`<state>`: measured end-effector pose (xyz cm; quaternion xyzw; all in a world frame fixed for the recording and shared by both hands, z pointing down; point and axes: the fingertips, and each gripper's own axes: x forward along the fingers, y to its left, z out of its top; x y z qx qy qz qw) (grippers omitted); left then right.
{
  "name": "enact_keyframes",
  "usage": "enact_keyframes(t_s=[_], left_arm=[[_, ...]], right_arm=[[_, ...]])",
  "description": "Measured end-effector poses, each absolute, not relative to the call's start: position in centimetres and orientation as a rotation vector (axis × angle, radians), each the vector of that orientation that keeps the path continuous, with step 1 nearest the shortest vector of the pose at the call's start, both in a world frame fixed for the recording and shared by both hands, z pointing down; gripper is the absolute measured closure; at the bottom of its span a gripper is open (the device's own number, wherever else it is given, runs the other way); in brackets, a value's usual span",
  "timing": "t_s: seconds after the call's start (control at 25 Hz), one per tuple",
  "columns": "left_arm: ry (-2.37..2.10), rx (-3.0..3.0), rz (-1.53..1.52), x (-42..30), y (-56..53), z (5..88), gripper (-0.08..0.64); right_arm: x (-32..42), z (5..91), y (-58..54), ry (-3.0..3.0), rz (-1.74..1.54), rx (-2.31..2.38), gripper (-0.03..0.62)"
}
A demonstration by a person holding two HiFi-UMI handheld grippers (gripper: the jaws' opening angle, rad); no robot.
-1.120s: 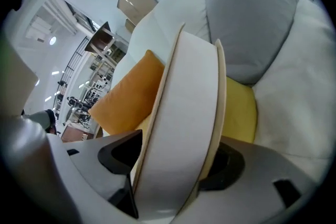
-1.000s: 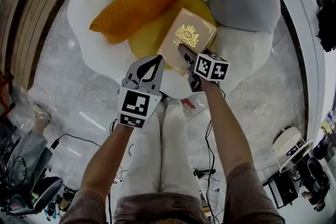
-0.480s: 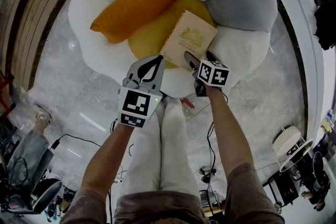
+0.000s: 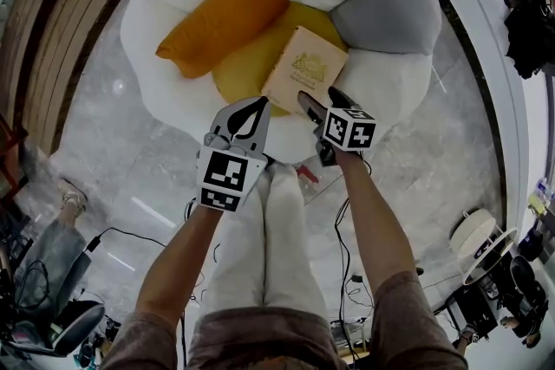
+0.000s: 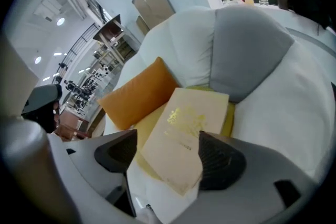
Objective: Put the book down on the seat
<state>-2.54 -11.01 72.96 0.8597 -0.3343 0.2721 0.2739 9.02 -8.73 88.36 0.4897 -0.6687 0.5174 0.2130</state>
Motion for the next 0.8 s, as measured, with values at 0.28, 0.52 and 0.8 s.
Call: enact_keyframes(t_s=[0.28, 0.52, 0.8], left_arm=[[-0.901, 2.333, 0.723, -1.9, -11.2, 69.2, 0.556], [-0.893, 2.341, 0.731, -1.6, -10.9, 65.3, 0.555], [-0.862, 2.303, 0.696, -1.2, -9.5, 59.4, 0.557]], right_arm=[[7.7, 82.3, -9.6, -1.988, 1.209, 1.3, 0.553], [7.5, 76.3, -8.2, -2.005, 1.323, 1.311, 0.574], [8.1, 67.8, -7.0, -2.06, 1.44, 1.331, 0.574]])
